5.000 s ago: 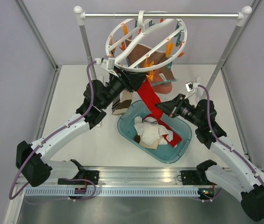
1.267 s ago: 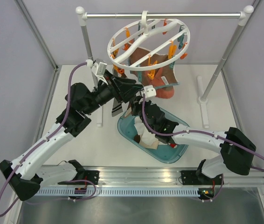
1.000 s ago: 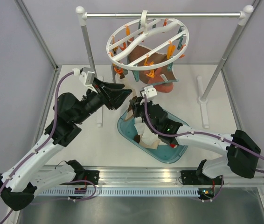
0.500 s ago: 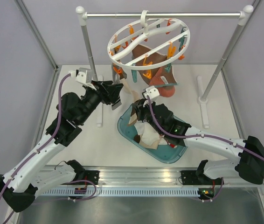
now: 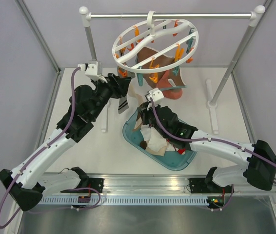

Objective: Remove the socks clipped to the hanger

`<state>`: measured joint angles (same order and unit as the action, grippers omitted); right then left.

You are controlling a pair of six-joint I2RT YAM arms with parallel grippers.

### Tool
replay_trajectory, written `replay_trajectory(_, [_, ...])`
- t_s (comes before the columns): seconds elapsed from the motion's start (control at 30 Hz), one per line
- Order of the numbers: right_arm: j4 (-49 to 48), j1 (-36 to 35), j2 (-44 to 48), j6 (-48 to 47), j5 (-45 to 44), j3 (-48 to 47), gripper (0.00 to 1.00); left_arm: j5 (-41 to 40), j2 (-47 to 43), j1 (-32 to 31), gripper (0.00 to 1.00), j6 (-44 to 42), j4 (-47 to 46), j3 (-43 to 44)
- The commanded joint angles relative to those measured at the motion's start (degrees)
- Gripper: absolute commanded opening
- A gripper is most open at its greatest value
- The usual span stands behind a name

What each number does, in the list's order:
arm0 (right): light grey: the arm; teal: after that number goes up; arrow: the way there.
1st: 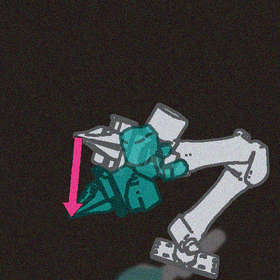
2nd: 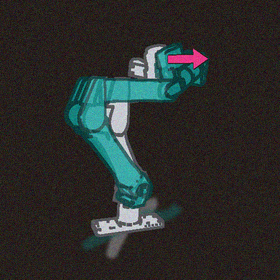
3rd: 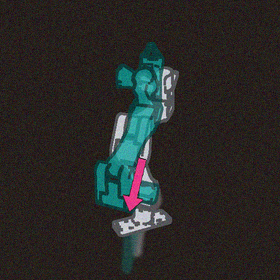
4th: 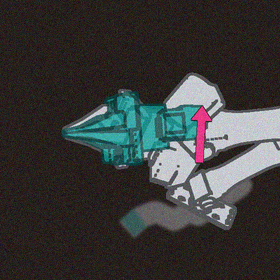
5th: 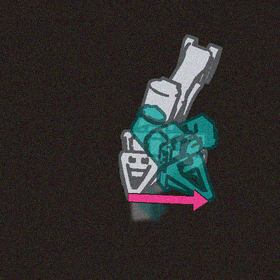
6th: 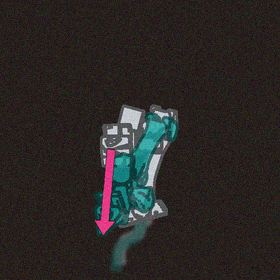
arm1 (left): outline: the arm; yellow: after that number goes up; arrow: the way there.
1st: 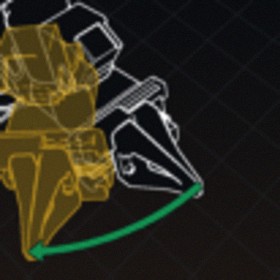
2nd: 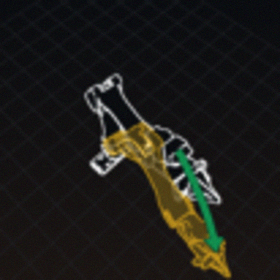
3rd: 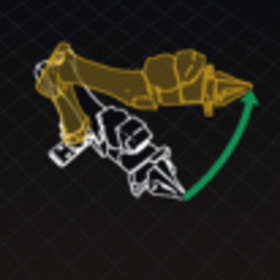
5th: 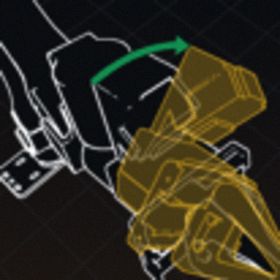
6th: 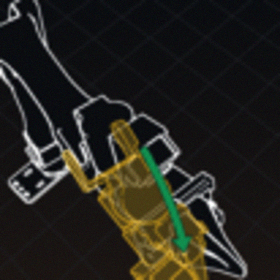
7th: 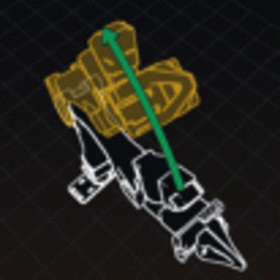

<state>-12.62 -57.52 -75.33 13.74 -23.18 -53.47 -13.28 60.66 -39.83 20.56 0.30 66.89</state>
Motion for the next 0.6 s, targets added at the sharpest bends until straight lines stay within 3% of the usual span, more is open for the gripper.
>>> replay_trajectory(0.0, [0.2, 0.2, -1.0, 0.2, -1.5, -3.5, 0.01, -3.7, 1.8, 0.3, 0.61, 1.0, -0.6, 3.2])
replay_trajectory(0.57, [1.6, 0.2, -5.1, 0.6, -2.0, -7.1, 0.01, -11.8, 7.7, 0.0, 0.57, -2.8, -0.6, 8.7])
